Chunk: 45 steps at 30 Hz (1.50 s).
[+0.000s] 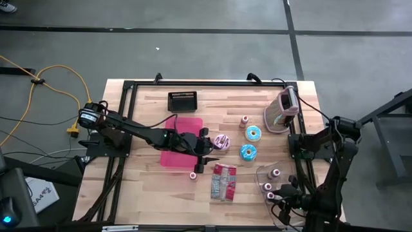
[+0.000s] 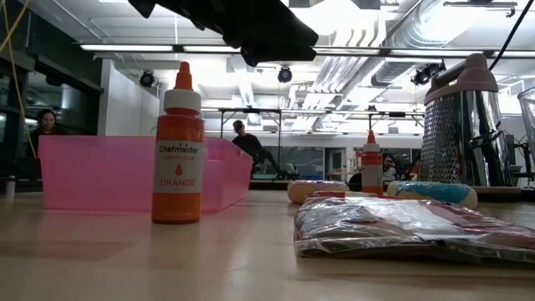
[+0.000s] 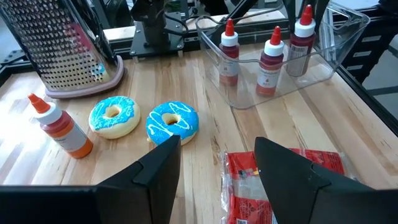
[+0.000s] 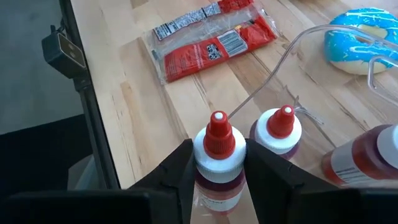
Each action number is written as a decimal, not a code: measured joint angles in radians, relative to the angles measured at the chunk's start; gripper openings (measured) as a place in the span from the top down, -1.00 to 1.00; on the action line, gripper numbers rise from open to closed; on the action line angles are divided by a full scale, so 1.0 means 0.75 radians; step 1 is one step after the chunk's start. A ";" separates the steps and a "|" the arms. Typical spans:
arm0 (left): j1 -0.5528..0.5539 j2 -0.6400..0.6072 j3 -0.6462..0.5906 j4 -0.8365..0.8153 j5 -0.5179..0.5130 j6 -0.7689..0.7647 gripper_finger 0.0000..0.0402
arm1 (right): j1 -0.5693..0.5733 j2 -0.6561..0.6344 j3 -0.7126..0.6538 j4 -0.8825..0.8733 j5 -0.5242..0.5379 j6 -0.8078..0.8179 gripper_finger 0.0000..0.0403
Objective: Pick & Place Food Item
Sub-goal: Put the red food coloring bottle into the transparent bin
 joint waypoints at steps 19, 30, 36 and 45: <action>0.000 0.000 0.000 -0.005 0.001 -0.006 0.01 | -0.001 0.000 0.000 0.036 -0.035 0.011 0.36; 0.000 0.000 0.000 -0.006 0.001 -0.016 0.01 | -0.001 0.000 0.000 0.045 -0.040 0.014 0.35; 0.000 0.000 0.000 -0.008 0.001 -0.016 0.01 | -0.017 0.000 0.000 0.046 -0.098 0.014 0.35; 0.000 0.000 0.000 -0.009 0.001 -0.015 0.01 | -0.019 0.001 0.000 0.055 -0.105 0.013 0.35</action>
